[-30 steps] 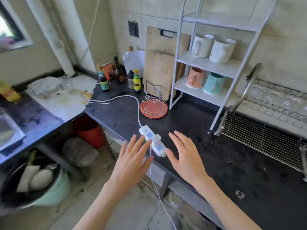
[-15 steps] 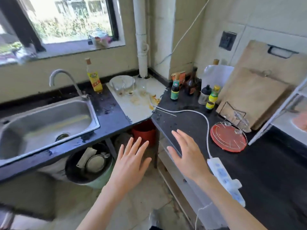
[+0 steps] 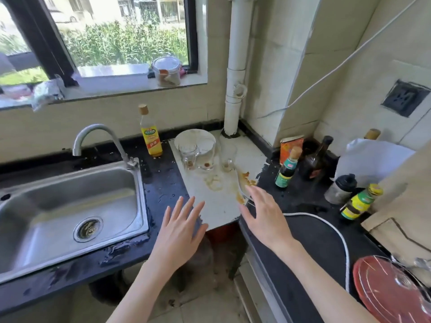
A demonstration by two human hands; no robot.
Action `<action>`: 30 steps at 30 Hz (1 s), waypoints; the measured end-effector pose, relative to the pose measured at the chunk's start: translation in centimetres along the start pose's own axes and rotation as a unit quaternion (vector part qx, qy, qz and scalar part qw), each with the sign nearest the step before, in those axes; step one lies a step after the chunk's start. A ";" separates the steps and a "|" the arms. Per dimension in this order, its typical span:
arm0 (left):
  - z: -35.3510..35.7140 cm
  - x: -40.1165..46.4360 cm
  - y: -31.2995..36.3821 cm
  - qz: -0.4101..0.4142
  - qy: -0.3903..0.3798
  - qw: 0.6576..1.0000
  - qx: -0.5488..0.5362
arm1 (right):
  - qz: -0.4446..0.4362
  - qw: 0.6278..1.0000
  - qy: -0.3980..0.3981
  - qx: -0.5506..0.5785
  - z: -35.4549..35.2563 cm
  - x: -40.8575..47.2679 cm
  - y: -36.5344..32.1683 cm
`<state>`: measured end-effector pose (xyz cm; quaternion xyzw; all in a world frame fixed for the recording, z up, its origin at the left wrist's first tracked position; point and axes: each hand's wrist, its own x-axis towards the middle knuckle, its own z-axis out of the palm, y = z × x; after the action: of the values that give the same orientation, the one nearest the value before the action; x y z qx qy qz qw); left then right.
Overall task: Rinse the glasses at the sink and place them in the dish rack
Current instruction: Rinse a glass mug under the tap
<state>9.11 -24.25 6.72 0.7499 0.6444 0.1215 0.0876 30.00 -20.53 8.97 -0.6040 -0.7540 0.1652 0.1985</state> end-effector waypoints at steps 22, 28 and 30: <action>3.2 22.0 -12.1 0.014 -0.095 0.995 -0.021 | 0.370 0.894 -0.075 0.241 11.6 28.4 5.7; 3.9 21.3 -12.0 -0.038 -0.103 0.994 -0.027 | 0.449 0.777 -0.076 0.435 13.1 30.0 7.3; 4.1 20.8 -11.7 -0.057 -0.107 0.992 -0.037 | 0.435 0.775 -0.057 0.454 13.3 29.9 7.6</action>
<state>2.17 -1.77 0.85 0.7171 0.6678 0.0591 0.1907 24.09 10.15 -3.26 -0.6969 -0.2579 0.5912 0.3136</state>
